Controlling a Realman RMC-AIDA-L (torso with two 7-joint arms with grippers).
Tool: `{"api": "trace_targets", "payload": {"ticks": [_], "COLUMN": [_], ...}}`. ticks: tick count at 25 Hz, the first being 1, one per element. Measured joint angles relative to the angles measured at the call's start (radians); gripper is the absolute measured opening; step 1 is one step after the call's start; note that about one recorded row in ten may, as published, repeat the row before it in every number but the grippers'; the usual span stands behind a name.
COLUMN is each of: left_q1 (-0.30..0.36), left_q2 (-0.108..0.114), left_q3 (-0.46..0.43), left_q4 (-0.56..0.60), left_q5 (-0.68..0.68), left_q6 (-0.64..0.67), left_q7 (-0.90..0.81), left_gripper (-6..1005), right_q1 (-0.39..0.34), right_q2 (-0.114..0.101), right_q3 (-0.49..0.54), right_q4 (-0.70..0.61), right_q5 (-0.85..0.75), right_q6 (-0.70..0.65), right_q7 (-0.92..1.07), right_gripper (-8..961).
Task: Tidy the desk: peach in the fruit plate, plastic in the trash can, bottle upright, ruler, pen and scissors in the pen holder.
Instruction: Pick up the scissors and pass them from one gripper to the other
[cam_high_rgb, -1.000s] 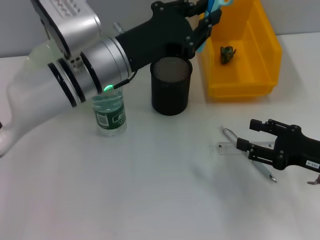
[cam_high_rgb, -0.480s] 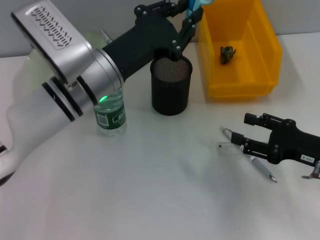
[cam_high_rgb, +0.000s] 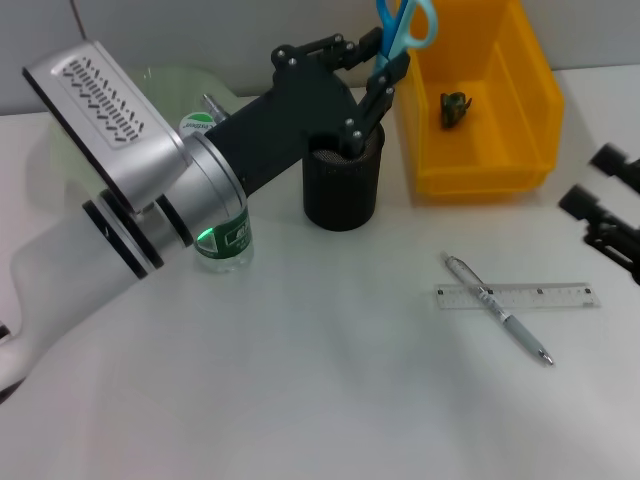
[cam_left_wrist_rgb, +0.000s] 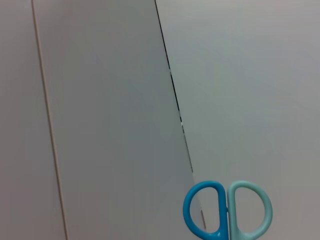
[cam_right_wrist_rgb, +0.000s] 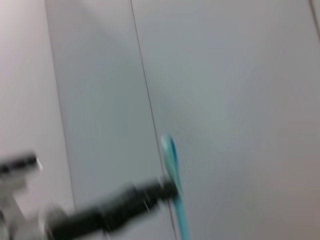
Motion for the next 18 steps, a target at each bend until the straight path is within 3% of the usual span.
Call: {"api": "trace_targets", "payload": {"ticks": [5, 7, 12, 18], "left_q1": [0.01, 0.012, 0.014, 0.023], "left_q2": [0.0, 0.0, 0.0, 0.0], "left_q3": [0.008, 0.015, 0.043, 0.078], "left_q4": [-0.008, -0.01, -0.012, -0.013], "left_q5": [-0.007, -0.013, -0.029, -0.035], "left_q6": [-0.007, -0.012, -0.016, -0.017], "left_q7": [0.043, 0.061, 0.101, 0.134], "left_gripper": [255, 255, 256, 256], "right_q1": [0.007, 0.028, 0.091, 0.151], "right_q2": [0.002, 0.005, 0.009, 0.006], "right_q3": [0.078, 0.095, 0.092, 0.1], "right_q4": [0.201, 0.34, 0.433, 0.438], "right_q5": [0.042, 0.075, 0.077, 0.082], "right_q6": [-0.142, -0.193, -0.171, -0.117], "right_q7": [-0.237, -0.378, -0.456, -0.453], "right_gripper": [661, 661, 661, 660]}}
